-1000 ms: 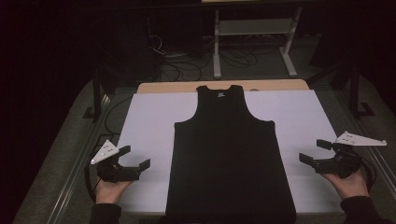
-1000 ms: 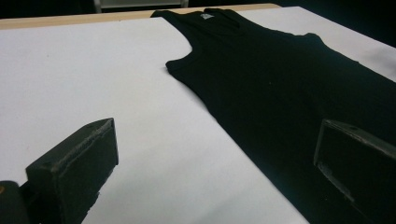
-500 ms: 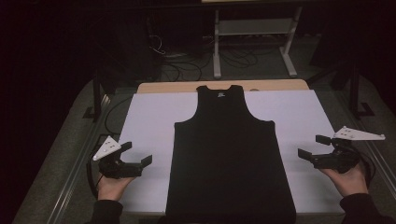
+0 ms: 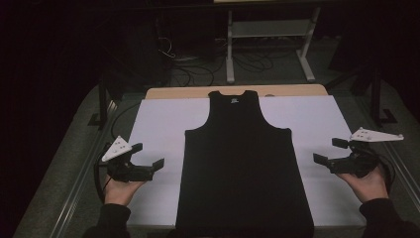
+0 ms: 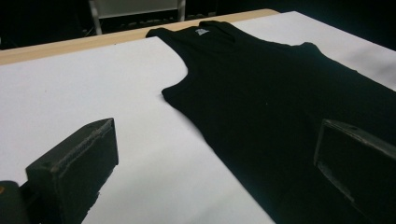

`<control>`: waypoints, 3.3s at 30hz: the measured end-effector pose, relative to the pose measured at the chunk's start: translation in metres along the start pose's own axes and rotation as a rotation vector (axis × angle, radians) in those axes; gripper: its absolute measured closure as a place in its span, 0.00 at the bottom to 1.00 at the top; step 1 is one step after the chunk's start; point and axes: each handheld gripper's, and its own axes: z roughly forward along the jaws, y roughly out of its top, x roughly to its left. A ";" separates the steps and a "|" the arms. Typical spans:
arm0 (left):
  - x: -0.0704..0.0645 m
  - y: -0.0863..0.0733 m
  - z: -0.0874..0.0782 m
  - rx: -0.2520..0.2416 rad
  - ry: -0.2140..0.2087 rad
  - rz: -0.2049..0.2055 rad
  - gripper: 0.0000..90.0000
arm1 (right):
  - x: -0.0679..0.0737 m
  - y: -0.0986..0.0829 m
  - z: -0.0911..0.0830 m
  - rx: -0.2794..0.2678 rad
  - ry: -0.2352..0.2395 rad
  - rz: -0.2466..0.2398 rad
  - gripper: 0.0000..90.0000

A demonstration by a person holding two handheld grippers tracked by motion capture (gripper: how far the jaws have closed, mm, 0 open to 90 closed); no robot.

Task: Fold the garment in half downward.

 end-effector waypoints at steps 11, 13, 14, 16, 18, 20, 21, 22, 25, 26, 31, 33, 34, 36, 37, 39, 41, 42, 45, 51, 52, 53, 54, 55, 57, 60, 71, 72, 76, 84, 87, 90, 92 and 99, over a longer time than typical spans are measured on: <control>-0.002 0.017 0.008 0.018 -0.014 0.045 0.00 | 0.002 0.016 0.005 0.011 0.021 -0.031 0.00; -0.003 0.019 0.008 0.019 -0.014 0.048 0.00 | 0.001 0.020 0.006 0.008 0.025 -0.036 0.00; -0.003 0.020 0.009 0.016 -0.016 0.049 0.00 | 0.001 0.022 0.006 0.007 0.025 -0.038 0.00; -0.002 0.023 0.010 0.017 -0.018 0.051 0.00 | 0.001 0.025 0.006 0.008 0.027 -0.038 0.00; -0.002 0.025 0.012 0.025 -0.020 0.055 0.00 | 0.000 0.029 0.006 0.009 0.028 -0.041 0.00; -0.002 0.028 0.013 0.028 -0.021 0.057 0.00 | 0.000 0.031 0.006 0.009 0.031 -0.046 0.00; -0.002 0.029 0.014 0.029 -0.023 0.059 0.00 | 0.000 0.031 0.006 0.009 0.031 -0.046 0.00; -0.002 0.030 0.014 0.029 -0.024 0.060 0.00 | -0.001 0.034 0.007 0.010 0.032 -0.045 0.00; 0.000 0.034 0.016 0.032 -0.025 0.060 0.00 | -0.003 0.038 0.008 0.015 0.033 -0.053 0.00; 0.001 0.035 0.017 0.035 -0.024 0.061 0.00 | -0.003 0.038 0.008 0.015 0.033 -0.053 0.00; 0.004 0.043 0.020 0.038 -0.032 0.064 0.00 | -0.005 0.046 0.010 0.014 0.037 -0.057 0.00; 0.005 0.047 0.022 0.050 -0.037 0.073 0.00 | -0.005 0.048 0.011 0.018 0.039 -0.055 0.00; 0.006 0.048 0.023 0.056 -0.038 0.075 0.00 | -0.006 0.049 0.012 0.019 0.042 -0.056 0.00; 0.007 0.051 0.026 0.058 -0.043 0.076 0.00 | -0.006 0.053 0.014 0.028 0.046 -0.056 0.00; 0.007 0.053 0.027 0.062 -0.043 0.080 0.00 | -0.006 0.053 0.014 0.028 0.046 -0.056 0.00; 0.007 0.056 0.029 0.062 -0.047 0.080 0.00 | -0.007 0.056 0.016 0.029 0.048 -0.055 0.00; 0.008 0.058 0.031 0.060 -0.049 0.079 0.00 | -0.009 0.060 0.018 0.033 0.051 -0.057 0.00; 0.008 0.060 0.032 0.063 -0.051 0.081 0.00 | -0.009 0.060 0.018 0.033 0.051 -0.057 0.00; 0.008 0.062 0.036 0.062 -0.058 0.081 0.00 | -0.010 0.064 0.021 0.036 0.054 -0.054 0.00; 0.011 0.065 0.043 0.062 -0.066 0.072 0.00 | -0.014 0.070 0.026 0.030 0.055 -0.053 0.00; 0.011 0.064 0.045 0.059 -0.068 0.068 0.00 | -0.017 0.072 0.028 0.034 0.056 -0.046 0.00; 0.012 0.065 0.048 0.056 -0.074 0.060 0.00 | -0.018 0.073 0.030 0.033 0.057 -0.043 0.00; 0.012 0.065 0.048 0.056 -0.074 0.060 0.00 | -0.018 0.073 0.030 0.033 0.057 -0.043 0.00; 0.013 0.065 0.049 0.054 -0.077 0.055 0.00 | -0.019 0.076 0.032 0.037 0.056 -0.042 0.00; 0.016 0.065 0.052 0.062 -0.071 0.049 0.00 | -0.020 0.079 0.034 0.039 0.058 -0.045 0.00; 0.018 0.066 0.054 0.067 -0.070 0.044 0.00 | -0.021 0.082 0.036 0.048 0.061 -0.041 0.00; 0.030 0.072 0.067 0.084 -0.089 0.035 0.00 | -0.026 0.091 0.054 0.086 0.066 -0.036 0.00; 0.031 0.072 0.068 0.083 -0.090 0.032 0.00 | -0.027 0.092 0.059 0.098 0.065 -0.034 0.00; 0.032 0.075 0.071 0.089 -0.089 0.031 0.00 | -0.028 0.096 0.064 0.111 0.057 -0.043 0.00; 0.038 0.079 0.080 0.098 -0.092 0.023 0.00 | -0.033 0.108 0.074 0.139 0.036 -0.042 0.00; 0.042 0.078 0.087 0.112 -0.089 0.012 0.00 | -0.035 0.108 0.079 0.159 0.029 -0.040 0.00; 0.044 0.075 0.094 0.129 -0.090 0.005 0.00 | -0.039 0.107 0.084 0.173 0.021 -0.027 0.00; 0.045 0.074 0.098 0.125 -0.101 -0.017 0.00 | -0.042 0.104 0.089 0.183 0.022 -0.015 0.00; 0.049 0.070 0.109 0.139 -0.089 -0.029 0.00 | -0.044 0.103 0.098 0.204 0.022 -0.012 0.00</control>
